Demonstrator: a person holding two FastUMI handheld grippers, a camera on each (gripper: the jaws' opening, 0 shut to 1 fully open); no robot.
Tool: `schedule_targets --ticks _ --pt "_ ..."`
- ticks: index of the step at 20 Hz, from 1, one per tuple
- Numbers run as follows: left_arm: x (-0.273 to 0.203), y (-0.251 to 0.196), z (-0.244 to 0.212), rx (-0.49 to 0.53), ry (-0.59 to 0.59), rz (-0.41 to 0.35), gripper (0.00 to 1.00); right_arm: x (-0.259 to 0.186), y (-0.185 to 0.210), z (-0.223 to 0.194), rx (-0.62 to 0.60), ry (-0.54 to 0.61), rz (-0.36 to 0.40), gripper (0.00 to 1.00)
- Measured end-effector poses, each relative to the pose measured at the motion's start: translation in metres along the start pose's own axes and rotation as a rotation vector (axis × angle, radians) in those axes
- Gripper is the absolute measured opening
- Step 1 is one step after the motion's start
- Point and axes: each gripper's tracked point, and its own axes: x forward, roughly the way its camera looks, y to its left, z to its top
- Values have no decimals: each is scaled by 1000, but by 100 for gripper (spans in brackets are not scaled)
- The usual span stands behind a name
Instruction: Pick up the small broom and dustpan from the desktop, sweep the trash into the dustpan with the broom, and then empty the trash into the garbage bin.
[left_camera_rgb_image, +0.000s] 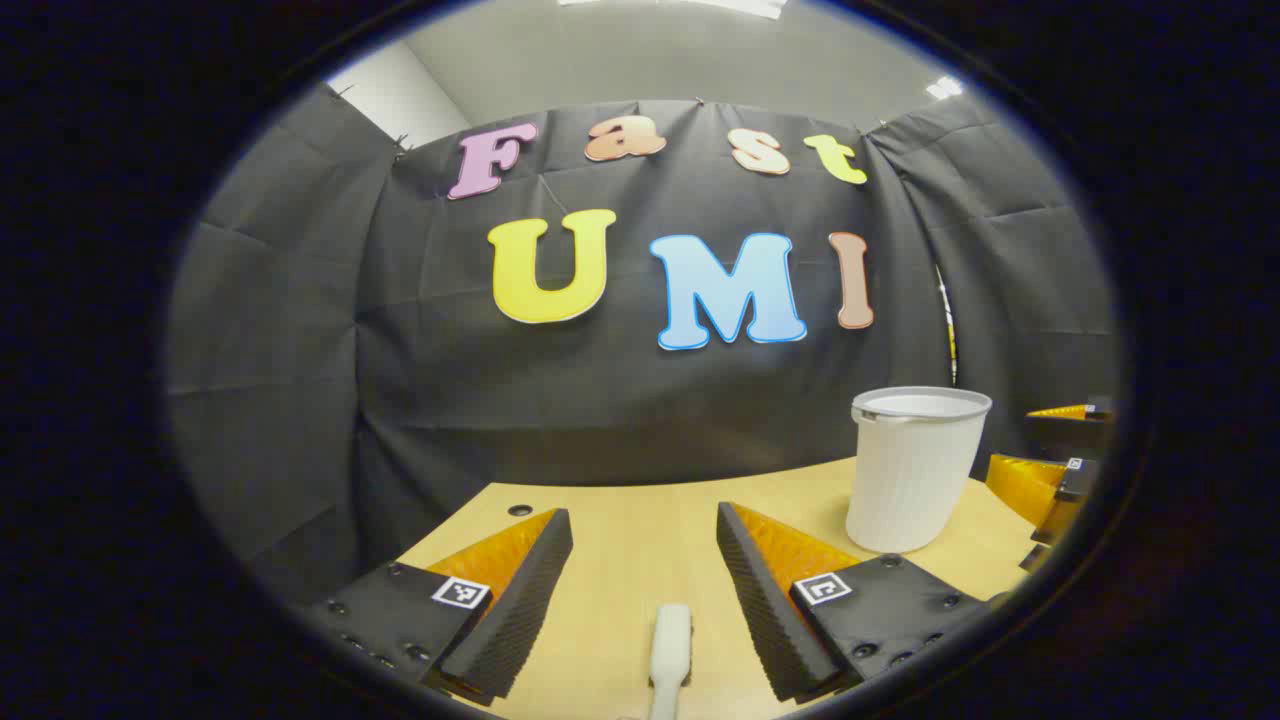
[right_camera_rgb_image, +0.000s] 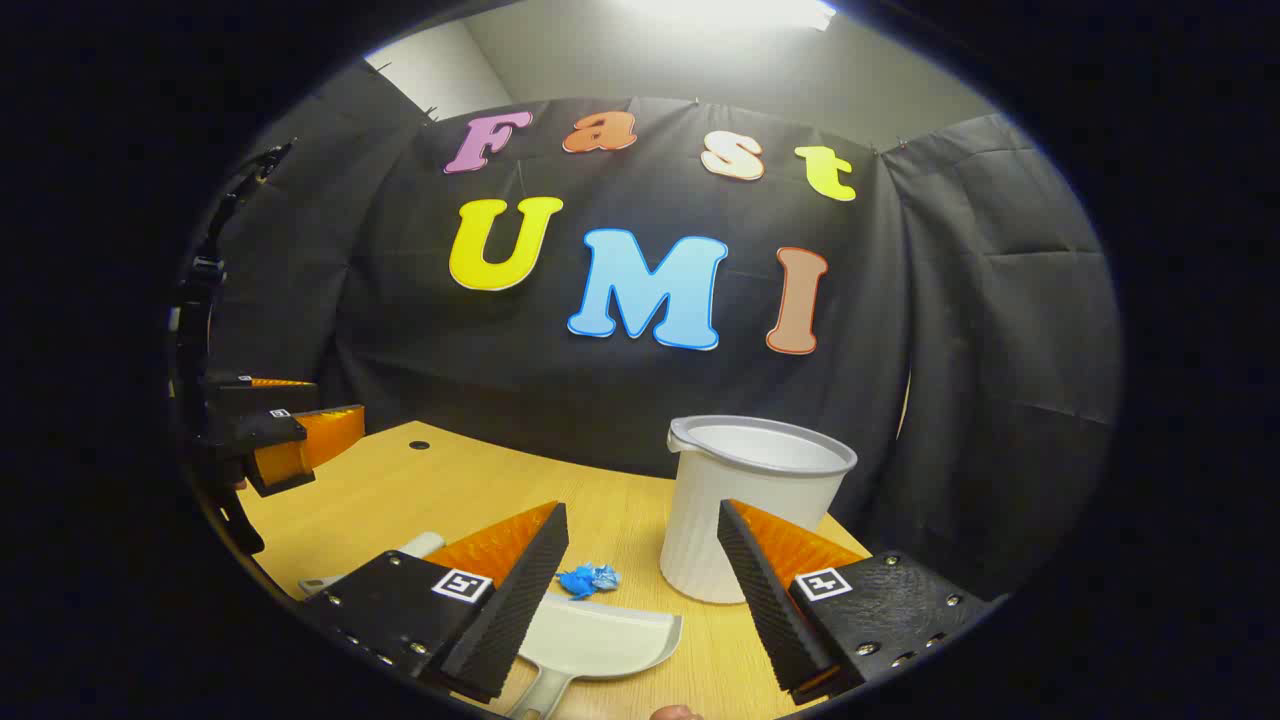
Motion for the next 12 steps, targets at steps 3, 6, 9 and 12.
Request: schedule_targets --ticks 3,6,9,12 --pt "7 1 -12 -16 19 -21 94 0 9 -8 6 33 2 94" --pt "14 4 -23 -10 39 -34 95 2 13 -12 28 57 -7 94" --pt "18 7 -34 -5 60 -49 96 2 15 -20 44 88 -21 94" --pt "21 7 -42 13 73 -72 96 0 20 -32 67 131 -36 94"
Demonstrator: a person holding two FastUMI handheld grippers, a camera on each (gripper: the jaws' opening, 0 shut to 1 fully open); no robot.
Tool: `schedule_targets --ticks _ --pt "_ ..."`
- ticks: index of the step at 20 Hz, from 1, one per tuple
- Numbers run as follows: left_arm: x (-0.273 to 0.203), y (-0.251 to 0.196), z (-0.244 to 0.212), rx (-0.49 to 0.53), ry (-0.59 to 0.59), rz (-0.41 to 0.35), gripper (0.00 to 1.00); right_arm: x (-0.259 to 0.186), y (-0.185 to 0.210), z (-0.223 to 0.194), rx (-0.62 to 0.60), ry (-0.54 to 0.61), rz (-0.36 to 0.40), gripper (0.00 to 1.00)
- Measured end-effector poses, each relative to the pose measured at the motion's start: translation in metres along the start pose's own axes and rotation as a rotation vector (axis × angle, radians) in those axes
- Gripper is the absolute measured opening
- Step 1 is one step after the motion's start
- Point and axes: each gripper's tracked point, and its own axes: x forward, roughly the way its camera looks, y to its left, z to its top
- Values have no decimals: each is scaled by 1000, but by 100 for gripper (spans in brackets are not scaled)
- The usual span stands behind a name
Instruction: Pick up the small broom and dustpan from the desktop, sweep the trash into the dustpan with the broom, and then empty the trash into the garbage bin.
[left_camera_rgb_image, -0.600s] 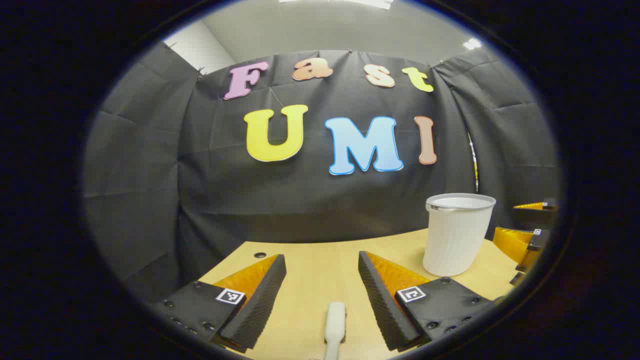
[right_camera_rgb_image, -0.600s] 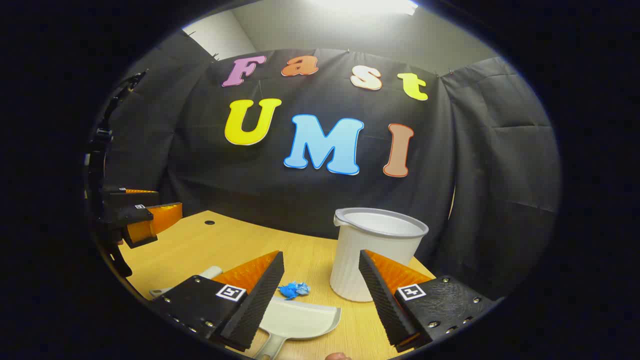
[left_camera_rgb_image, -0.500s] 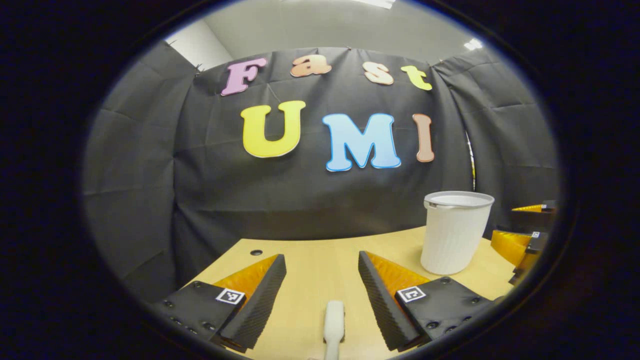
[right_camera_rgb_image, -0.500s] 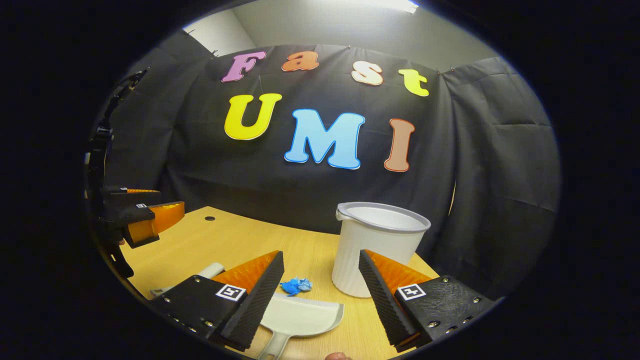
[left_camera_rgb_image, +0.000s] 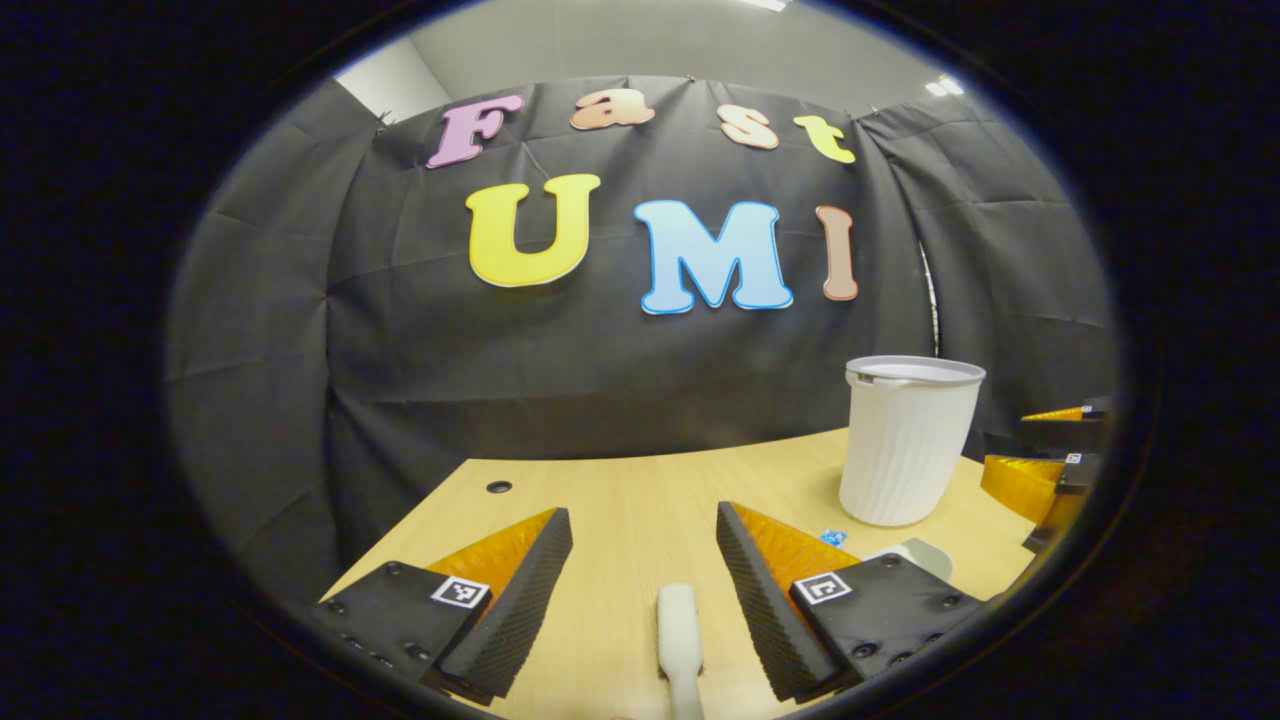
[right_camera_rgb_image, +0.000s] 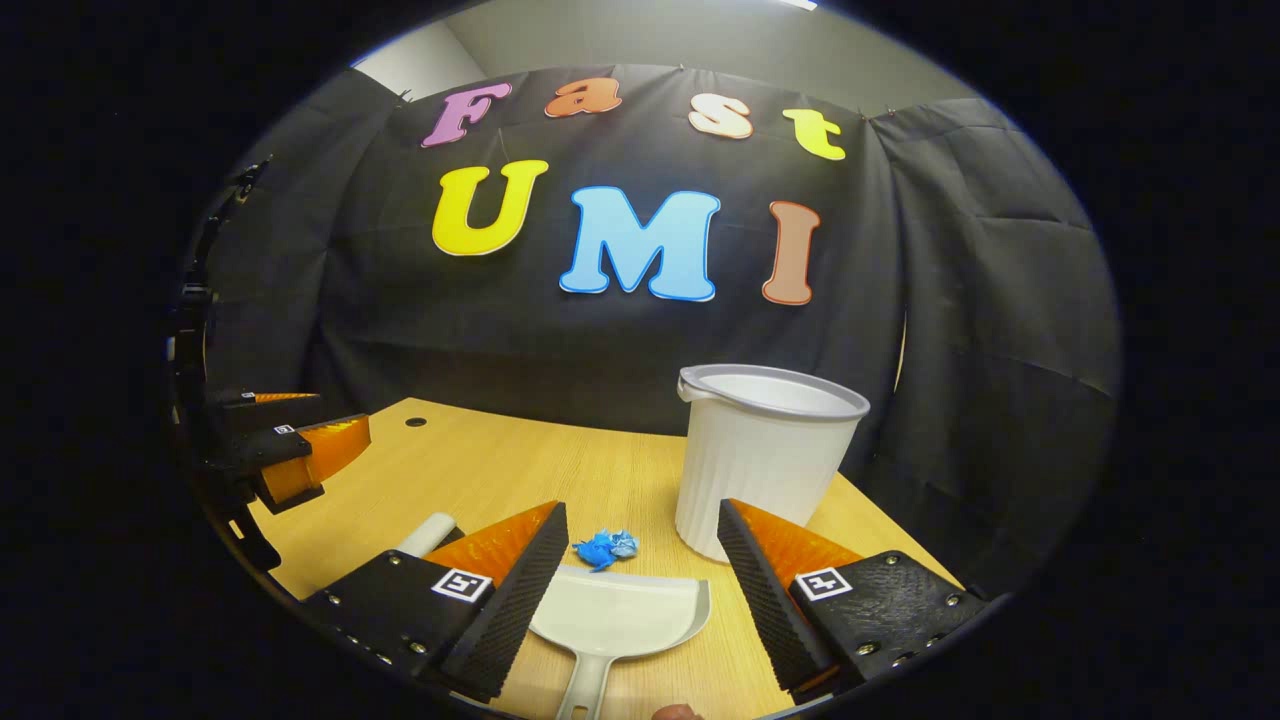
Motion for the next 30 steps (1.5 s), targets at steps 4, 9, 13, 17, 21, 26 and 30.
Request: schedule_targets --ticks 4,9,13,17,21,26,30 --pt "4 -5 -26 24 65 -41 96 -5 12 -29 28 109 5 94" --pt "5 -12 -69 48 181 -73 94 -9 17 -62 30 239 -6 95" --pt "4 -20 -104 30 287 -91 95 -14 22 -91 38 364 4 95" --pt "5 -25 -143 29 416 -94 96 -20 21 -114 35 465 15 95" --pt "6 -30 -172 26 512 -96 95 -19 20 -138 36 567 29 95" --pt "8 -35 -201 46 638 -103 96 -13 19 -170 41 695 54 95" --pt "16 -37 -222 70 708 -95 95 -5 21 -183 46 767 78 95"
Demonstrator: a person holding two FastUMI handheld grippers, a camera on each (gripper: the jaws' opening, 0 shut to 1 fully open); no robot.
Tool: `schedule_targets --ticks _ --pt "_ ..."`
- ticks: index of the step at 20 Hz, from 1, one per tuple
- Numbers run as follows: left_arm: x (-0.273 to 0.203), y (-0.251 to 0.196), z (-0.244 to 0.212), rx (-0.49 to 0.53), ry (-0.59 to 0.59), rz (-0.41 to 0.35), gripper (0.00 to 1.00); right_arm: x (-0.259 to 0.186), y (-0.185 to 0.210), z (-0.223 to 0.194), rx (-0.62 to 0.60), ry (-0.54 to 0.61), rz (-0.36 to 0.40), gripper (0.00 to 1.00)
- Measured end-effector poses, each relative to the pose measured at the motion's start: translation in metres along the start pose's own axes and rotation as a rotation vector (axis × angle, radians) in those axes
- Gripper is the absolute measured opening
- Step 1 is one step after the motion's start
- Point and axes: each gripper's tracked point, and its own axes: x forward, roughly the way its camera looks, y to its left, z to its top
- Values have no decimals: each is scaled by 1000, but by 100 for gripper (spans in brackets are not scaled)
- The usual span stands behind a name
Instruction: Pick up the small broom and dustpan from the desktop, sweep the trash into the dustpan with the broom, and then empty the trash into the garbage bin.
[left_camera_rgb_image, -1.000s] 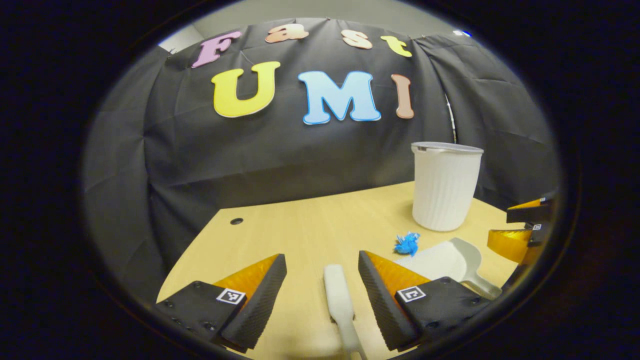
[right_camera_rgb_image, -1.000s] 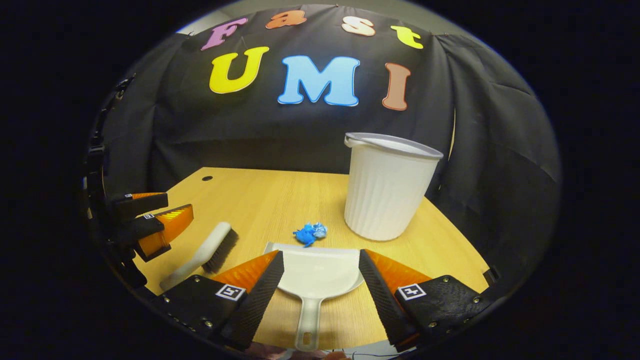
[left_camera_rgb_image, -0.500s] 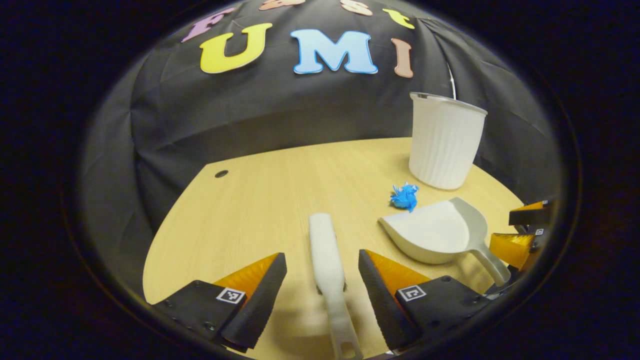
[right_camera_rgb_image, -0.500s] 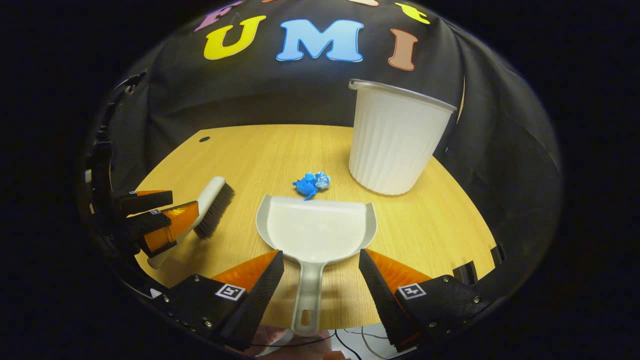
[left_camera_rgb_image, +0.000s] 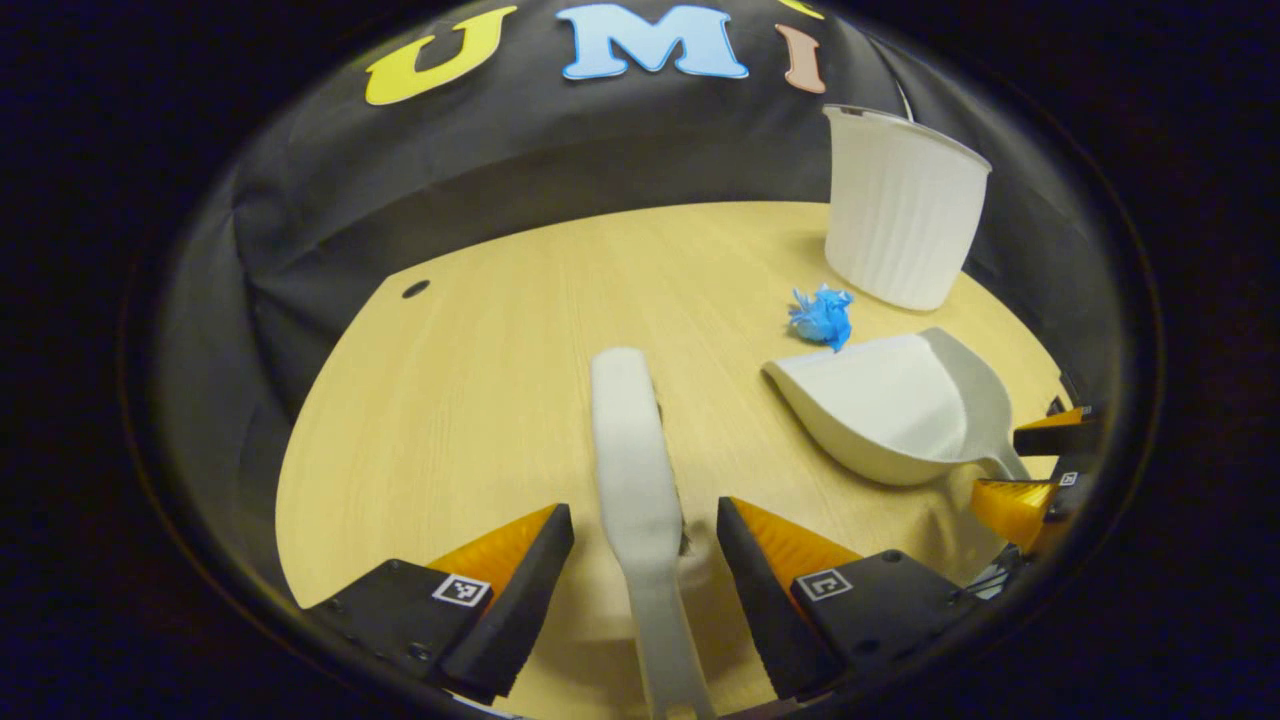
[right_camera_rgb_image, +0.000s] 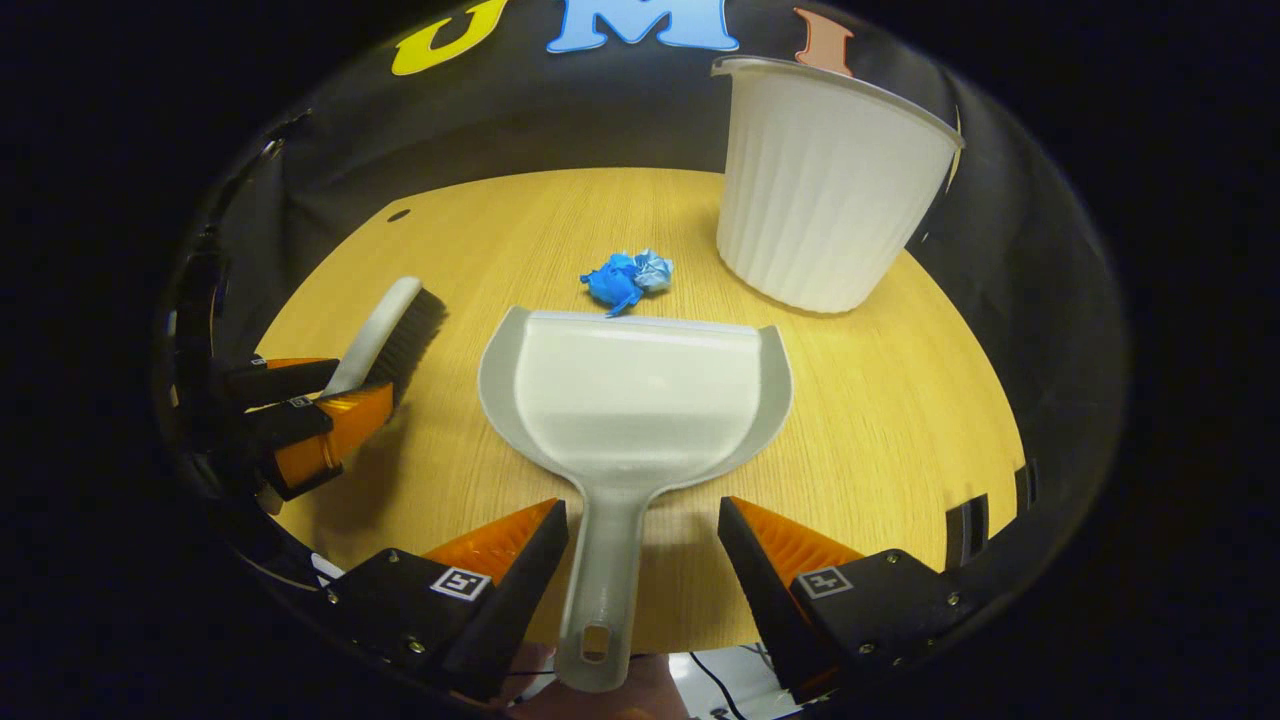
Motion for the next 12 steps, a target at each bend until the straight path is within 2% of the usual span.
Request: schedule_targets --ticks 2,5,7,8,9,10,11,12 --pt "6 2 -1 -10 22 6 92 9 -2 -2 -19 32 -1 95" --pt "15 6 -1 -5 47 15 97 20 -1 -3 -35 64 10 95" --pt "20 11 -1 11 61 31 87 24 -2 -3 -49 85 17 92" --pt "22 12 -1 17 65 36 82 25 -2 -3 -56 90 22 86" --pt "25 13 1 18 68 35 70 26 -2 -3 -60 95 27 86" --pt "26 10 2 18 71 29 66 26 -2 -3 -60 96 35 83" --pt "27 9 1 24 77 30 63 25 -1 -3 -62 96 42 78" --pt "27 8 -1 32 87 29 59 26 -2 -2 -68 96 45 64"
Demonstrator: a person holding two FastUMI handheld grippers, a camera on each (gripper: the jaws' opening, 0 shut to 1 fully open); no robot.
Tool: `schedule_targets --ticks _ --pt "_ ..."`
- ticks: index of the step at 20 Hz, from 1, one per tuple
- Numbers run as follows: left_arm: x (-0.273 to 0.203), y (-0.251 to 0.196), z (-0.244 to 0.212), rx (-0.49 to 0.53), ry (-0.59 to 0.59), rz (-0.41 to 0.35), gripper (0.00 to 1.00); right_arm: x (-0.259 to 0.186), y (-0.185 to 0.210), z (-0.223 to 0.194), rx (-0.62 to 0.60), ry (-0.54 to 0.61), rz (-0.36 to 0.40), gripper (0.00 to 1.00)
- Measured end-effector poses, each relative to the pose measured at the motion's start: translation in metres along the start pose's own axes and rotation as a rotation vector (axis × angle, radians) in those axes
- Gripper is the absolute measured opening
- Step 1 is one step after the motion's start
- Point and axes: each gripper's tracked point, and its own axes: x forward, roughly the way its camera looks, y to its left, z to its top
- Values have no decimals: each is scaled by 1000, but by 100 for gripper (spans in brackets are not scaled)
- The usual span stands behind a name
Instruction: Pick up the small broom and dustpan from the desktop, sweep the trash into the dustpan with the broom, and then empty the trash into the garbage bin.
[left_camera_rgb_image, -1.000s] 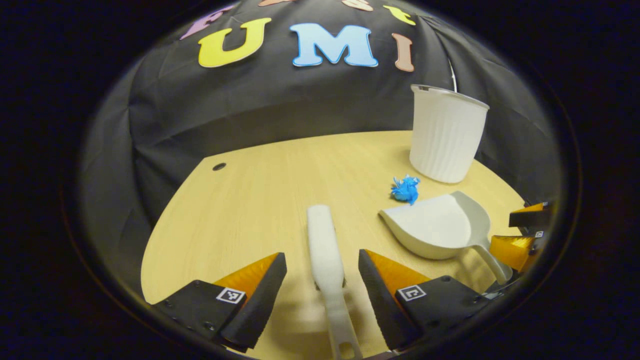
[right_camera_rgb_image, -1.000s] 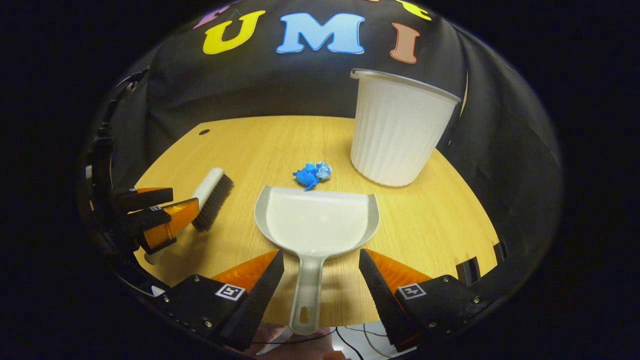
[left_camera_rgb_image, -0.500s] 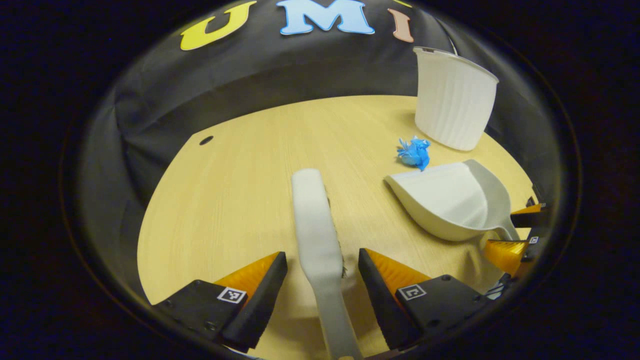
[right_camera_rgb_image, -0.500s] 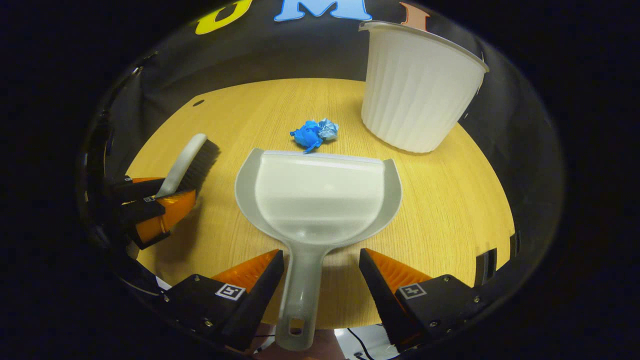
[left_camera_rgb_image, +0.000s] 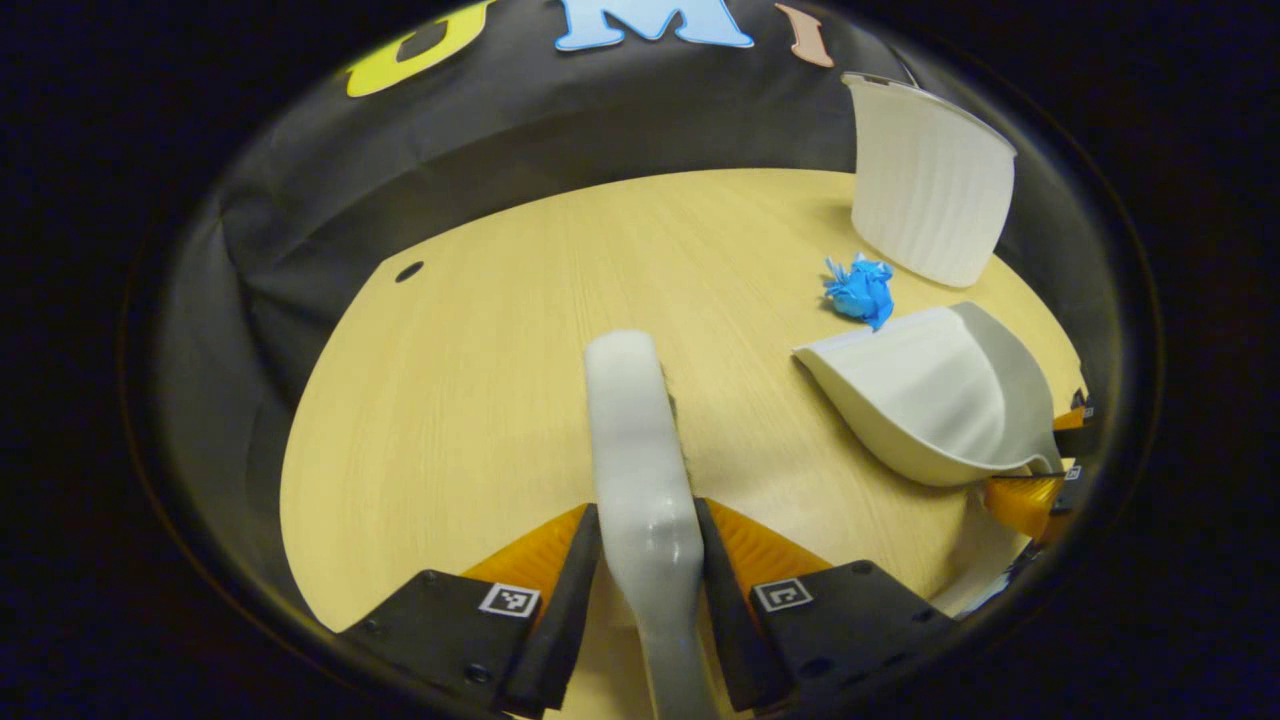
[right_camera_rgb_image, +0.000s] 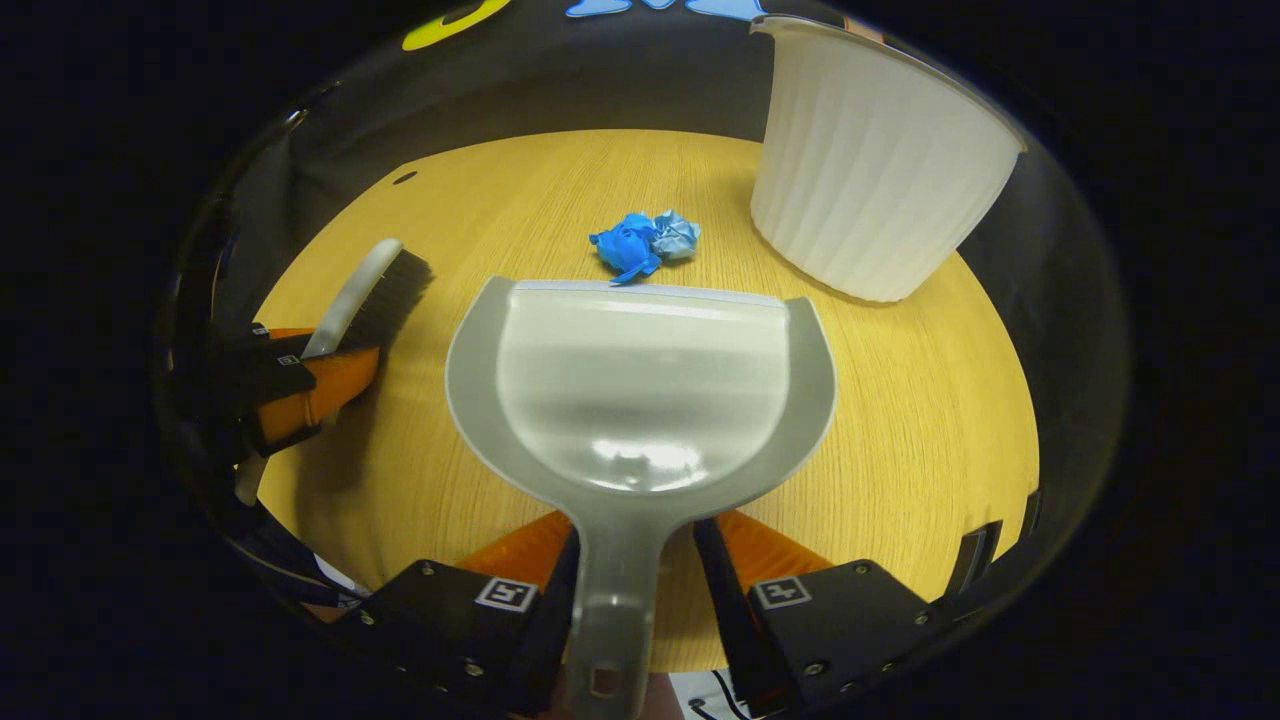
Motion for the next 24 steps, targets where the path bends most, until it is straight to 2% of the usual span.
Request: schedule_targets --ticks 1,2,3,4,5,8,12,14,15,17,18,19,24 --pt "2 1 2 1 -3 2 57 3 -1 0 -8 -2 1 57" --pt "2 0 2 0 -2 -3 52 2 -2 0 -19 -2 6 55" --pt "1 -1 4 -5 -2 -5 60 2 -3 -1 -22 -3 8 55" --pt "1 -2 4 -3 -2 -11 53 1 -3 0 -18 -13 8 46" --pt "2 -3 5 0 -3 -14 55 1 -3 0 -30 -9 16 36" --pt "8 -4 11 2 -1 -21 55 -2 -5 -1 -57 -11 24 36" --pt "18 -6 26 60 -9 -32 56 -5 -14 -3 -81 -10 40 33" --pt "25 -13 35 84 -7 -53 53 -8 -22 -5 -111 -7 46 33" --pt "30 -17 41 94 -7 -65 53 -8 -26 -6 -120 -5 52 36" --pt "38 -23 51 110 -2 -75 54 -8 -34 -7 -143 2 71 29" --pt "42 -25 57 118 0 -77 56 -8 -40 -7 -161 3 80 33" --pt "45 -28 63 125 3 -84 53 -9 -46 -6 -179 6 88 33" --pt "60 -43 84 155 32 -80 55 -10 -74 -7 -229 6 128 33"
